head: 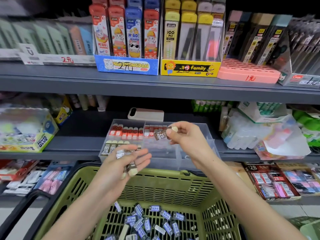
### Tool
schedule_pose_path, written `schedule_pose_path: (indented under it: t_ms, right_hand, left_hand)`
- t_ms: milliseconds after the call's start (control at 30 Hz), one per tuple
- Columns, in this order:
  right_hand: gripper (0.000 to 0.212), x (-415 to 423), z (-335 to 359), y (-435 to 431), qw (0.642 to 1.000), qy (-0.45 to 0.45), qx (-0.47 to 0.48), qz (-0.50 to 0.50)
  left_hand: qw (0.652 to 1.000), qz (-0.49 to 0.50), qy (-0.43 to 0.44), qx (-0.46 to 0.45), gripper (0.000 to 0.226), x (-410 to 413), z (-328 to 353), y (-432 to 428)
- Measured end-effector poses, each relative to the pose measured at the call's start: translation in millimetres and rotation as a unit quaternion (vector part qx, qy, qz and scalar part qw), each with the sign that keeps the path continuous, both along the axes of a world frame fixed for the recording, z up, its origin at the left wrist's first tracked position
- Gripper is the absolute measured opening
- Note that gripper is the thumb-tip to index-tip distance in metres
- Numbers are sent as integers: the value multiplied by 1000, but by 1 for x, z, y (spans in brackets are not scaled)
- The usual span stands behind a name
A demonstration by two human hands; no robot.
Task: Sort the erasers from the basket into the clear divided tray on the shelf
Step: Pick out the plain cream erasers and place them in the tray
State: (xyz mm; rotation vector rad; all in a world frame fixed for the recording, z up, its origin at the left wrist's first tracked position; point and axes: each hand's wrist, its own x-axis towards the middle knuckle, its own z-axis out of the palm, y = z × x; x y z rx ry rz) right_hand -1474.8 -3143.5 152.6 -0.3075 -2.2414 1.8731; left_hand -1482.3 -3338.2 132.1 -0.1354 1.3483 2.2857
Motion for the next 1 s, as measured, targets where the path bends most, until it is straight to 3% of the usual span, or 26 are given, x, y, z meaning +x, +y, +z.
schedule_pose_path:
  t_ms: [100,200,267,333,467,633,700,800,933,1000]
  right_hand:
    - [11,-20,1,-18,997,-19,45,53]
    - [32,-42,-5,-38,986,-36,155,47]
    - [33,-55,-9,-48,976,-47,208,51]
    - [29,-63,-14,-53,964,-70,246,72]
    - [23,-68,-25,-61,966,-99,220,93]
    - [17,-60,-44,-69,980,-85,172,59]
    - [17,-57,-50,-71,963,-41,264,39]
    - [25,-53,-55,-75,911,5,413,15]
    - [26,-52,-53,-80,880,-7,474,23]
    - [25,-49,-47,-80,890,-10,455,23]
  left_hand:
    - [998,43,2,-51,18,-6,1,-35]
    - [994,54,-3,-91,21,-11,5,-57]
    - [992,56,-14,-109,29,-15,6,-64]
    - [991,60,-35,-112,18,-20,5,-66]
    - [995,42,-63,-70,13,-27,4,-66]
    - [998,5,-54,-27,32,-30,5,-65]
    - [998,-11,-53,-30,30,-30,5,-65]
    - [998,-31,-41,-34,31,-28,7,-64]
    - [993,-66,23,-95,39,-25,10,-62]
    - [989,-75,42,-118,40,-24,10,-60]
